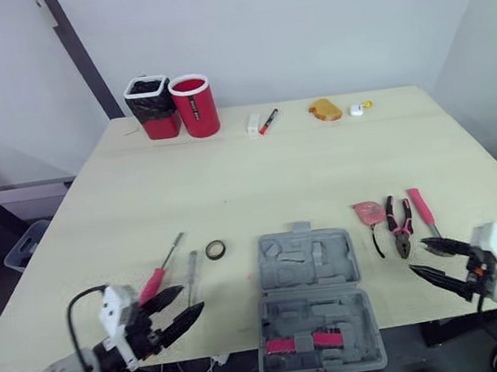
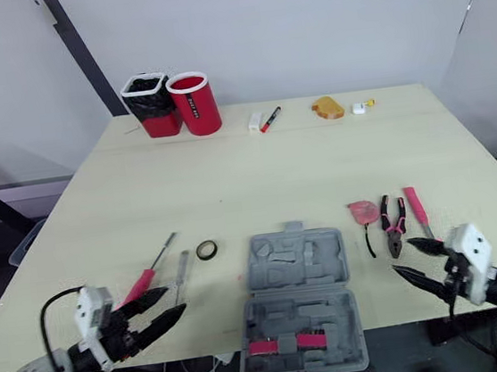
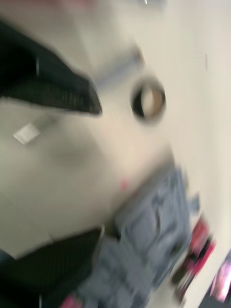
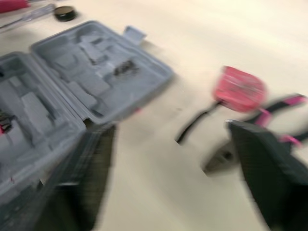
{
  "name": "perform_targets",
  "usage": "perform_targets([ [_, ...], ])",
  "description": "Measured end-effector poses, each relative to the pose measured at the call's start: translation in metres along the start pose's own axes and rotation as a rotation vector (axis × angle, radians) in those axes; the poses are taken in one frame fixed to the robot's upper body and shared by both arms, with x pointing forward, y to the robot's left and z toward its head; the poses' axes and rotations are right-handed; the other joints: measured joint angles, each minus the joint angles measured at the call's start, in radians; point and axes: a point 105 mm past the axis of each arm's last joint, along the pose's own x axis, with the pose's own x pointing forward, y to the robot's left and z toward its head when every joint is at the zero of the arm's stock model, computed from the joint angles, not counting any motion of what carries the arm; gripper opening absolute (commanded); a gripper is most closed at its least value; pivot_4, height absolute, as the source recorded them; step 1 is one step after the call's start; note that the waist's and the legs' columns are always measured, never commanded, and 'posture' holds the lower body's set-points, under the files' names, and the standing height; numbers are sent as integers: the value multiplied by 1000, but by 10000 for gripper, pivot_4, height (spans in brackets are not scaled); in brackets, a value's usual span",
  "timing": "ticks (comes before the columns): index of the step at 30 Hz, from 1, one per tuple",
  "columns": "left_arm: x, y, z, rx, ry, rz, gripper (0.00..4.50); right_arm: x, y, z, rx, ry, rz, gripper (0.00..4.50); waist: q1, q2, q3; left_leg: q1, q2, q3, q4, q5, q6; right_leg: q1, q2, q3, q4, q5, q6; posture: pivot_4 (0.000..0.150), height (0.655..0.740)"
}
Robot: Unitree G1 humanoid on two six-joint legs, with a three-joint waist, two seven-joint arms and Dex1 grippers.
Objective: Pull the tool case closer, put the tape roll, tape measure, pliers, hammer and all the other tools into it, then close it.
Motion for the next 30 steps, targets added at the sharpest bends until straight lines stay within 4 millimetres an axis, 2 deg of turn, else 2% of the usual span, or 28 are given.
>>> perform_targets([
  [2,-16,10,-9,-36,17,78,45000,-23,-9,-8,22,22,-78,44888,-1,0,0,0,0,0,0,0,0,0,0,0,0,-1,2,1500,7400],
  [6,-29,17,-15,-50,15,131,45000,-42,-15,-16,41,36,-135,44888,-2,-1,-1,1,2,-1,0,0,0,-2,-1,1,0,-2,3,1500,7400],
  [7,-38,20,-21,-62,28,159,45000,-52,-20,-21,55,43,-171,44888,-4,-1,-1,1,2,0,0,0,0,-2,-1,1,0,-2,3,1500,7400],
  [13,-43,20,-25,-60,38,167,45000,-57,-26,-27,64,37,-197,44888,-8,0,-1,1,3,0,0,0,0,-3,-2,1,0,-2,3,1500,7400],
  [17,-32,15,-7,0,33,108,45000,-38,-22,-13,29,-5,-132,44888,-8,-1,0,1,3,-1,0,0,0,-3,-2,1,0,-1,2,1500,7400],
  [20,-5,8,31,176,75,-1,45000,0,-5,24,-66,-98,32,44888,-5,2,-1,1,4,0,0,0,0,-3,-2,1,0,0,0,1500,7400],
  [21,-4,8,32,184,77,-4,45000,2,-4,26,-69,-102,38,44888,-4,2,-1,1,3,-1,0,0,0,-3,-2,1,0,1,-1,1500,7400],
  [22,6,5,43,272,120,-30,45000,13,1,36,-94,-136,78,44888,-3,2,-1,0,2,0,-1,0,0,-2,-2,1,0,1,-2,1500,7400],
  [26,26,-2,66,397,195,-100,45000,32,10,52,-130,-187,140,44888,1,0,1,-2,-1,1,-1,0,0,-3,-1,0,-1,1,-2,1500,7400],
  [28,39,-6,86,484,259,-132,45000,43,17,62,-170,-221,165,44888,5,0,1,-2,-2,1,-1,0,0,-2,0,-1,0,1,-2,1500,7400],
  [29,48,-4,104,575,329,-119,45000,55,26,70,-194,-261,186,44888,6,0,1,-2,-2,1,-1,0,0,-2,0,-1,0,1,-2,1500,7400],
  [30,50,-3,107,596,344,-112,45000,56,28,71,-197,-268,191,44888,7,2,1,-1,-2,1,-1,0,0,-2,1,0,-1,1,-2,1500,7400],
])
